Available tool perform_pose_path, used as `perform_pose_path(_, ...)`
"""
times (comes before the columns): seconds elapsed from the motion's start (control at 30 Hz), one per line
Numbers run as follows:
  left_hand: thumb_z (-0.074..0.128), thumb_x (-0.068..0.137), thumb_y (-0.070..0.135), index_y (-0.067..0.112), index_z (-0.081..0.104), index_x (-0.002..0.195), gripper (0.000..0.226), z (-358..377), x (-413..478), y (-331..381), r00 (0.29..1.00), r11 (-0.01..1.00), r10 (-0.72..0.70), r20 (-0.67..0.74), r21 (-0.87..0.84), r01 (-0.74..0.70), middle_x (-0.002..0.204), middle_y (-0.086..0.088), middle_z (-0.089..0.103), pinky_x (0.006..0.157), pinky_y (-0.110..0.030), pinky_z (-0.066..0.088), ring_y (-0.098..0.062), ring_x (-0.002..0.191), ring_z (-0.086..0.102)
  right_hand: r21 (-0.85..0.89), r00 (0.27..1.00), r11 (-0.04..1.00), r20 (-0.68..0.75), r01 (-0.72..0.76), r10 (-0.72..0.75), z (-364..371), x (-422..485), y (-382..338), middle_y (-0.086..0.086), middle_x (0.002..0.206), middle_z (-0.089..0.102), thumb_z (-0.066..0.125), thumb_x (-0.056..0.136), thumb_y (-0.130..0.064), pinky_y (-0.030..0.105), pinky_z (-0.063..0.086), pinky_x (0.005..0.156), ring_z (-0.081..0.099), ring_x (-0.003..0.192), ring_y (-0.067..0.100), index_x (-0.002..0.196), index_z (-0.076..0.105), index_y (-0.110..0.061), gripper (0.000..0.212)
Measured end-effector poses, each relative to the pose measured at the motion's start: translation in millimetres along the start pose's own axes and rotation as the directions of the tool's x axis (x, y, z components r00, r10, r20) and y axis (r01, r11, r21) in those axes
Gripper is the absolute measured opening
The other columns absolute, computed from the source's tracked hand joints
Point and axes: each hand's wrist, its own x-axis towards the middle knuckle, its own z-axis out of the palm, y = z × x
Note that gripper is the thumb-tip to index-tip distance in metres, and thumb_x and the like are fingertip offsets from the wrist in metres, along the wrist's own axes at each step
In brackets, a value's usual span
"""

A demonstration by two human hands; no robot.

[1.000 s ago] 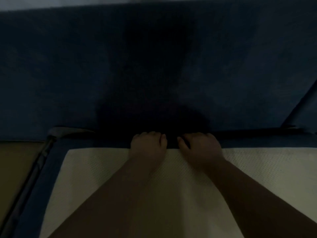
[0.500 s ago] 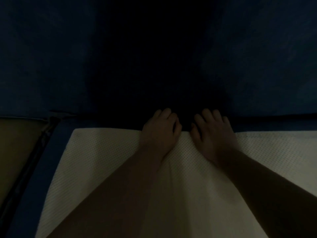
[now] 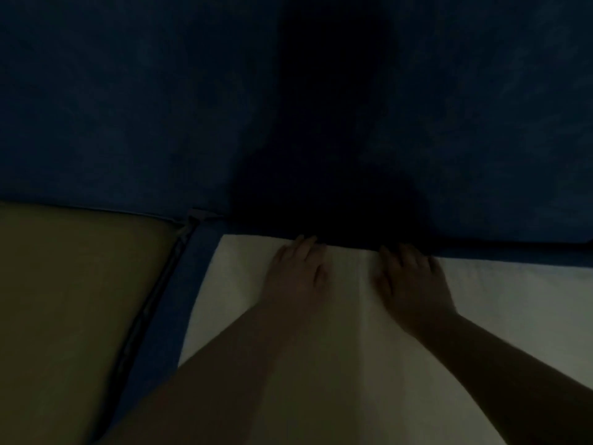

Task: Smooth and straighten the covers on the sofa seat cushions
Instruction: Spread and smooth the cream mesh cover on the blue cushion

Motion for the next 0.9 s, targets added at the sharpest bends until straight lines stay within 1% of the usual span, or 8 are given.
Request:
perform_pose_path(0.1,-0.010,0.077,0.051,0.020,0.018,0.153,0.086,-21.1,-26.3,-34.7,0.999,0.996,-0.028,-0.031,0.083,0.030,0.161,0.000,0.013,0.120,-0.037,0.010,-0.018,0.148,0.008,0.078,0.972,0.973,-0.111,0.215,-0.206,-19.4,-8.0,-39.9,0.009,0.150,0.038,0.007,0.087,-0.047,0.048,0.021,0.114,0.030,0.141,0.026,0.146,0.038,-0.018,0.072)
perform_pose_path(0.2,0.009,0.089,0.046,0.012,0.036,0.147,0.073,-48.0,-41.1,-64.8,0.978,0.994,-0.063,-0.196,0.072,0.078,0.155,-0.009,0.030,0.117,-0.043,0.023,-0.026,0.145,0.023,0.058,0.910,0.932,-0.245,0.358,-0.334,-35.8,2.7,-89.3,0.011,0.138,0.053,0.023,0.090,-0.039,0.051,0.035,0.106,0.045,0.132,0.029,0.136,0.052,-0.014,0.059)
perform_pose_path(0.33,0.023,0.097,0.038,0.007,0.040,0.144,0.059,-88.4,-39.5,-105.2,0.913,0.991,-0.048,-0.404,0.098,0.095,0.154,-0.014,0.032,0.112,-0.051,0.030,-0.031,0.144,0.025,0.055,0.802,0.893,-0.468,0.446,-0.372,-64.8,26.0,-144.7,0.011,0.142,0.049,0.030,0.094,-0.035,0.048,0.033,0.108,0.040,0.135,0.028,0.138,0.049,-0.011,0.054)
perform_pose_path(0.47,0.025,0.101,0.032,0.013,0.022,0.152,0.054,-104.4,-35.0,-127.2,0.793,0.986,-0.139,-0.594,-0.006,0.168,0.161,-0.006,0.010,0.120,-0.044,0.013,-0.024,0.148,0.006,0.082,0.719,0.880,-0.614,0.468,-0.325,-68.7,41.7,-174.5,0.012,0.152,0.035,0.034,0.097,-0.032,0.048,0.022,0.114,0.027,0.143,0.027,0.146,0.037,-0.010,0.054)
perform_pose_path(0.57,0.022,0.101,0.034,0.015,0.014,0.153,0.056,-58.3,-35.5,-137.6,0.802,0.974,-0.223,-0.554,-0.097,0.203,0.161,-0.005,0.004,0.120,-0.045,0.013,-0.022,0.149,0.002,0.075,0.784,0.911,-0.540,0.406,-0.305,-30.0,51.7,-183.0,0.011,0.157,0.026,0.028,0.098,-0.036,0.049,0.017,0.117,0.018,0.146,0.026,0.150,0.028,-0.012,0.057)
perform_pose_path(0.67,0.012,0.100,0.044,0.026,0.002,0.153,0.057,11.2,-35.6,-147.2,0.919,0.958,-0.285,-0.273,-0.058,0.280,0.161,-0.001,-0.005,0.120,-0.046,0.006,-0.020,0.149,-0.004,-0.010,0.918,0.936,-0.195,0.351,-0.346,28.8,60.6,-181.7,0.004,0.162,0.001,-0.001,0.091,-0.053,0.050,0.002,0.119,-0.003,0.149,0.020,0.154,0.002,-0.023,0.069)
perform_pose_path(0.73,0.011,0.100,0.047,0.032,-0.002,0.153,0.057,25.9,-31.0,-152.8,0.929,0.948,-0.318,-0.191,-0.066,0.311,0.161,0.003,-0.010,0.120,-0.040,-0.001,-0.016,0.148,-0.008,0.013,0.944,0.948,-0.100,0.318,-0.315,44.3,65.9,-176.2,-0.003,0.162,-0.008,-0.015,0.084,-0.056,0.044,-0.009,0.117,-0.011,0.147,0.015,0.153,-0.008,-0.031,0.074)
perform_pose_path(0.9,0.019,0.102,0.044,0.029,0.002,0.154,0.057,12.3,-28.5,-153.7,0.948,0.956,-0.289,-0.131,-0.092,0.279,0.162,0.001,-0.007,0.120,-0.039,-0.003,-0.016,0.148,-0.007,0.059,0.944,0.944,-0.073,0.325,-0.321,34.5,67.2,-175.2,-0.005,0.161,-0.012,0.003,0.098,-0.054,0.043,-0.012,0.116,-0.015,0.146,0.013,0.152,-0.009,-0.033,0.059)
